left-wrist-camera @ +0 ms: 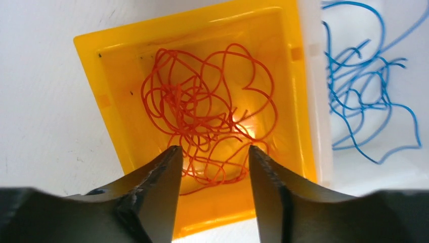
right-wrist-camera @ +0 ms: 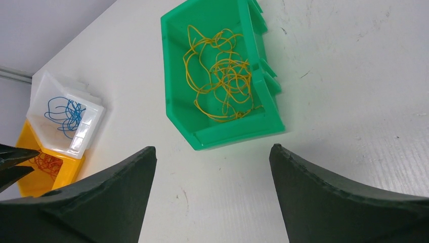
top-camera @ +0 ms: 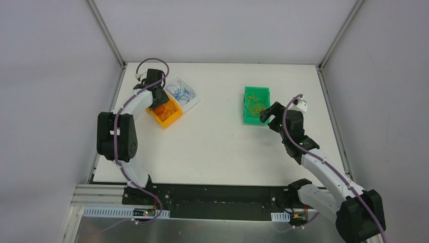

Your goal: Untangle the cables

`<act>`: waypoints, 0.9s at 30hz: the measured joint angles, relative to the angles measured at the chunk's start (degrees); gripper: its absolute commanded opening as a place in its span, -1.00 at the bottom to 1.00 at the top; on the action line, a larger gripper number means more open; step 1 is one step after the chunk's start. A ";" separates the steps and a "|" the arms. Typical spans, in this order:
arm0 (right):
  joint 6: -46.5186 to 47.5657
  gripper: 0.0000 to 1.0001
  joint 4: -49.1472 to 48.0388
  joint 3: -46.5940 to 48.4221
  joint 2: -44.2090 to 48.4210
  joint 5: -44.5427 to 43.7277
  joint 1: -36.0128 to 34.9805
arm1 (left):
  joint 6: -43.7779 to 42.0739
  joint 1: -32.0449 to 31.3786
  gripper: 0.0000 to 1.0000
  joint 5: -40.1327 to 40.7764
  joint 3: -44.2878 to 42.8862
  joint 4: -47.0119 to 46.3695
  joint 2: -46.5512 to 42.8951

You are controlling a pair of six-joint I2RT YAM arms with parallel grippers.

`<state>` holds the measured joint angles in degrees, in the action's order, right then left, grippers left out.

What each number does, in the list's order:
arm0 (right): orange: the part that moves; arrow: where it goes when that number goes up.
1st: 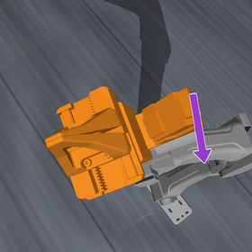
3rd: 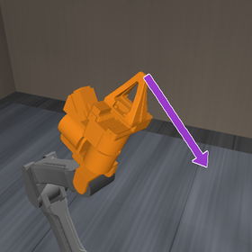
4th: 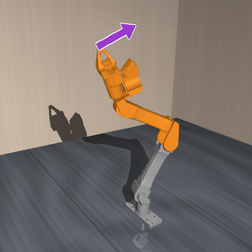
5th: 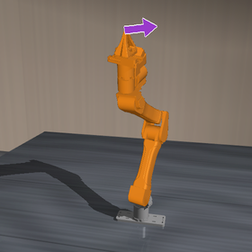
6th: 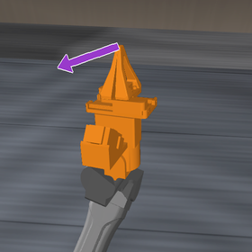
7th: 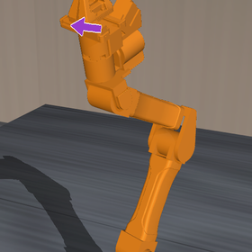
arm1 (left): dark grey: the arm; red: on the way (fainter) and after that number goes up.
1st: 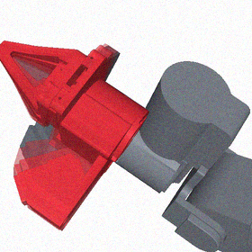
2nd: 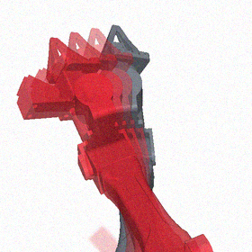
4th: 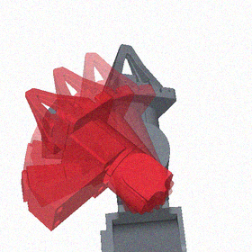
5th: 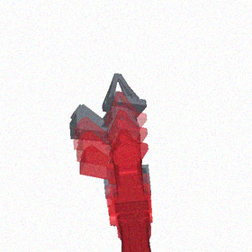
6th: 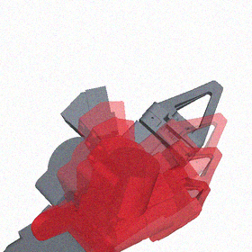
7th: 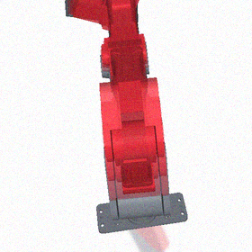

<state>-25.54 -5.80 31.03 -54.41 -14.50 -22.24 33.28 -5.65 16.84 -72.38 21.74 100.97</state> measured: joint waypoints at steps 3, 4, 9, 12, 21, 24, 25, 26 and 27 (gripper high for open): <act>-0.02 0.71 0.00 0.00 -0.39 0.02 0.00 | 0.00 -0.07 0.40 -1.73 0.87 -0.20 -3.39; -0.02 0.71 0.00 0.00 -0.50 0.04 0.00 | -0.04 -0.33 0.52 -2.08 1.49 -0.20 -5.22; -0.22 0.74 -0.02 0.00 -1.18 0.42 0.00 | 0.52 -1.75 0.98 -4.52 6.21 -0.85 -18.71; -0.35 0.76 0.00 0.00 -1.03 0.42 0.00 | 2.19 -2.78 0.98 -5.92 10.82 -1.86 -26.93; 0.55 0.80 2.82 0.00 8.02 0.83 0.00 | 4.70 -4.13 0.98 -6.14 27.47 -2.08 -48.17; 0.76 0.88 6.25 0.00 11.67 0.55 0.00 | 5.86 -4.13 0.98 -6.12 32.50 -2.43 -53.27; 0.98 0.96 7.65 -0.09 13.31 0.09 0.00 | 6.38 -4.13 0.98 -6.10 34.03 -2.43 -54.73; 1.33 0.98 8.55 -0.57 15.34 -0.66 0.00 | 6.91 -4.13 0.98 -5.97 35.95 -2.62 -56.54; 1.55 0.99 9.18 -1.18 17.29 -1.49 0.00 | 7.54 -4.13 0.98 -5.77 38.32 -2.62 -58.84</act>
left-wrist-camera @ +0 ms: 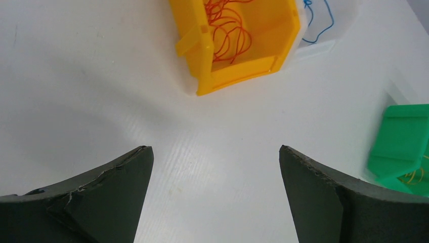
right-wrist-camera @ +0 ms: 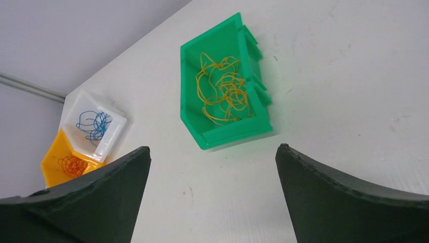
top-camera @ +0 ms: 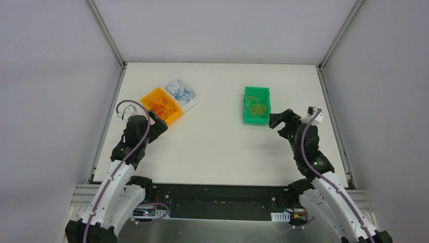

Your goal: Untangle the cables

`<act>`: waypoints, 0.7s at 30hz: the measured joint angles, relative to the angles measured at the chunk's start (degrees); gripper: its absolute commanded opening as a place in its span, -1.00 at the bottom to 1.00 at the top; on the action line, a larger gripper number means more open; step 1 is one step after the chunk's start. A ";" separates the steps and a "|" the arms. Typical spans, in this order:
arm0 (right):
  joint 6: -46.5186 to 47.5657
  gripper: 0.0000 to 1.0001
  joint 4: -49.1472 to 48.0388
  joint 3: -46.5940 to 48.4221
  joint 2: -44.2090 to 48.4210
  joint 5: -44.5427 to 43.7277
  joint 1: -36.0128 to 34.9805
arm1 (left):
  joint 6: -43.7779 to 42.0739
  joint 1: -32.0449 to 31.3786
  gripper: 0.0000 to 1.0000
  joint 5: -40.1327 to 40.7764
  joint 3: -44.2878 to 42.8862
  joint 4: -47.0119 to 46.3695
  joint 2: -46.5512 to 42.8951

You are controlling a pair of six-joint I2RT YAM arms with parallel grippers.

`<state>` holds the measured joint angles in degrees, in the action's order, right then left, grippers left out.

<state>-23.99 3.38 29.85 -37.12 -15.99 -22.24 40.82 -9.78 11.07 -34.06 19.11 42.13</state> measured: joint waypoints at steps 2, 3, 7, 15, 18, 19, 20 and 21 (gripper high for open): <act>0.76 0.99 -0.28 -2.99 4.87 -2.69 0.00 | 0.48 0.00 0.98 0.68 3.52 0.04 -3.48; 1.20 0.99 -0.96 -5.18 7.37 -3.96 0.00 | 0.52 0.00 0.98 1.27 4.94 0.07 -4.85; 2.71 0.99 -3.10 -15.34 15.87 -5.86 0.00 | 0.33 0.00 0.98 3.41 9.05 -0.68 -8.44; 2.45 0.99 0.48 -20.00 27.30 -7.04 0.00 | -1.33 0.00 0.98 3.43 13.20 -4.48 -9.35; 2.60 0.99 1.03 -20.46 30.40 -7.39 0.00 | -1.97 0.00 0.98 2.58 14.19 -5.46 -9.84; 2.71 0.99 1.01 -20.81 30.99 -7.54 0.00 | -2.38 0.00 0.98 2.38 14.40 -5.68 -10.01; 2.82 0.99 0.98 -21.20 31.26 -7.74 0.00 | -2.60 0.00 0.98 2.38 14.43 -5.77 -10.08; 2.89 0.99 1.03 -21.51 31.28 -7.91 0.00 | -2.80 0.00 0.98 2.36 14.43 -6.10 -10.16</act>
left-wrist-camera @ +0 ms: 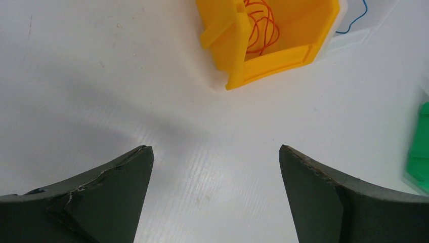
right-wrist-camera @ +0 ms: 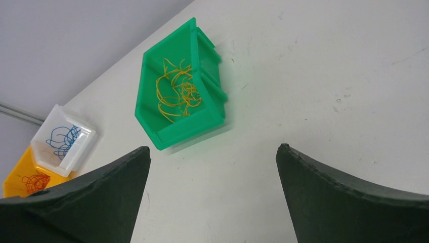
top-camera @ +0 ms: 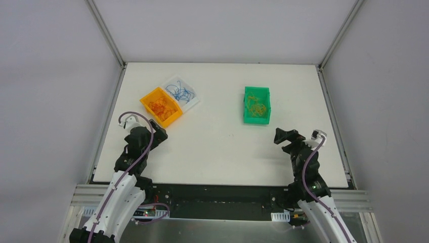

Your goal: Untangle the cables

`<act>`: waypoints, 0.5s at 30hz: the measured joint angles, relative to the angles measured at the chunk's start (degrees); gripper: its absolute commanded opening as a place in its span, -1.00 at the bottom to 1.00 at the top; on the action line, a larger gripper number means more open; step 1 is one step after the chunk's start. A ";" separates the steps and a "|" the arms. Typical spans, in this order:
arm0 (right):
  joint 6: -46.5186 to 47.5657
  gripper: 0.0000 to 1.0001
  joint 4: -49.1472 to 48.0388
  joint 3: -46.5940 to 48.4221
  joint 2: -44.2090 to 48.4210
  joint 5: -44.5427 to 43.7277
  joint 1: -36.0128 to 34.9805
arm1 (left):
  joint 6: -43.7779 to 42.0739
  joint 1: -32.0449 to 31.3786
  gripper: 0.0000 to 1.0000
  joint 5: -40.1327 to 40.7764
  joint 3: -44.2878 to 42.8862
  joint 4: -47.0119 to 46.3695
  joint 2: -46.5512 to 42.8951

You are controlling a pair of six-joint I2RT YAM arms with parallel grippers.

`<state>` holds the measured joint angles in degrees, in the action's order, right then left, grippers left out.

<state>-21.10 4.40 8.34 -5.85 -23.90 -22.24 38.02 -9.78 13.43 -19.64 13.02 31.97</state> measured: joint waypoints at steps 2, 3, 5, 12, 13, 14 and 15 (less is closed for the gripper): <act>0.15 0.99 0.02 -0.28 -0.63 -0.74 0.00 | -0.17 0.00 0.98 0.02 0.00 -0.59 -0.26; 0.17 0.99 0.00 -0.28 -1.16 -0.98 0.00 | -0.26 0.00 0.98 0.02 0.00 -0.74 -0.44; 0.31 0.99 -0.11 -0.28 -2.95 -1.60 0.00 | -0.59 0.00 0.98 0.02 0.00 -0.85 -0.57; 2.56 0.99 -8.26 -1.01 -12.11 -6.23 0.00 | -2.93 0.00 0.98 2.89 0.66 -5.81 1.05; 3.80 0.99 -10.69 -1.29 -13.81 -6.54 0.00 | -3.45 0.00 0.98 3.80 0.94 -7.69 2.01; 5.35 0.99 -12.85 -1.38 -15.74 -6.71 0.00 | -4.28 0.00 0.98 4.76 1.18 -9.77 3.65; 6.51 0.99 -14.47 -1.38 -17.31 -6.78 0.00 | -4.87 0.00 0.98 5.57 1.18 -11.65 5.57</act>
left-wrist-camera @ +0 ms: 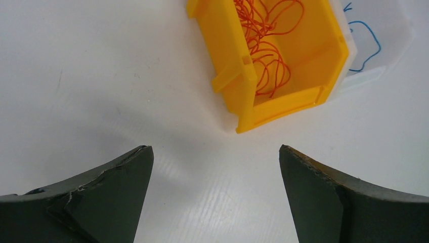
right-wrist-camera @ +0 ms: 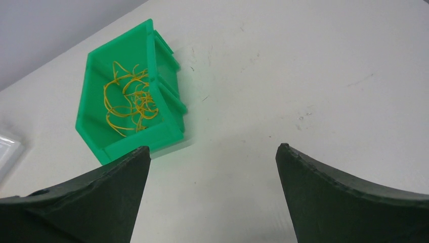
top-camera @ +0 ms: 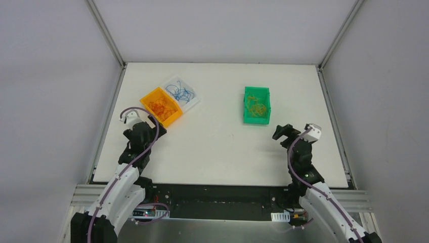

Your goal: Untangle the cables

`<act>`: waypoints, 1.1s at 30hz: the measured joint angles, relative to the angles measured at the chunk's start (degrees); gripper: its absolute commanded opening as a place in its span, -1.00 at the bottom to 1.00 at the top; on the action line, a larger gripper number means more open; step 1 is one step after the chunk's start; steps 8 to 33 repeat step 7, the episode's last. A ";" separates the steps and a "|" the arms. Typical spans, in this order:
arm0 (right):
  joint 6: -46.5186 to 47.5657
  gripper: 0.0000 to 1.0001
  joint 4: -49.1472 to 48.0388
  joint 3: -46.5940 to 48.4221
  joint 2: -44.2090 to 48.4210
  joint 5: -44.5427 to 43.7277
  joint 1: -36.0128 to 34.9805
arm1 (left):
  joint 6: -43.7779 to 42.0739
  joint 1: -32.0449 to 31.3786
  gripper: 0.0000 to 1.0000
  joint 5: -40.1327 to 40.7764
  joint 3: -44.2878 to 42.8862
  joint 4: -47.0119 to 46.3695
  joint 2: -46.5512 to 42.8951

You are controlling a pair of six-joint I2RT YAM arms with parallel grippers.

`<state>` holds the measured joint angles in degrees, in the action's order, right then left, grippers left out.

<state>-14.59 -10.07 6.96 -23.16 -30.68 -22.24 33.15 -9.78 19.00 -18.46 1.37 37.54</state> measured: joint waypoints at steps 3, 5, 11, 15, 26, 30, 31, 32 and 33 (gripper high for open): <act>3.48 0.99 -5.20 0.00 -5.40 -1.05 0.15 | -1.51 0.00 0.98 2.62 -0.28 -3.15 5.35; 5.38 0.99 -8.52 -0.02 -7.91 -1.46 0.70 | -2.27 0.00 0.98 3.67 -0.35 -3.89 6.58; 7.02 0.99 -11.74 -0.04 -10.19 -1.53 2.27 | -2.82 0.00 0.98 4.46 -0.35 -4.79 6.51; 7.02 0.99 -11.74 -0.04 -10.19 -1.53 2.27 | -2.82 0.00 0.98 4.46 -0.35 -4.79 6.51; 7.02 0.99 -11.74 -0.04 -10.19 -1.53 2.27 | -2.82 0.00 0.98 4.46 -0.35 -4.79 6.51; 7.02 0.99 -11.74 -0.04 -10.19 -1.53 2.27 | -2.82 0.00 0.98 4.46 -0.35 -4.79 6.51; 7.02 0.99 -11.74 -0.04 -10.19 -1.53 2.27 | -2.82 0.00 0.98 4.46 -0.35 -4.79 6.51; 7.02 0.99 -11.74 -0.04 -10.19 -1.53 2.27 | -2.82 0.00 0.98 4.46 -0.35 -4.79 6.51; 7.02 0.99 -11.74 -0.04 -10.19 -1.53 2.27 | -2.82 0.00 0.98 4.46 -0.35 -4.79 6.51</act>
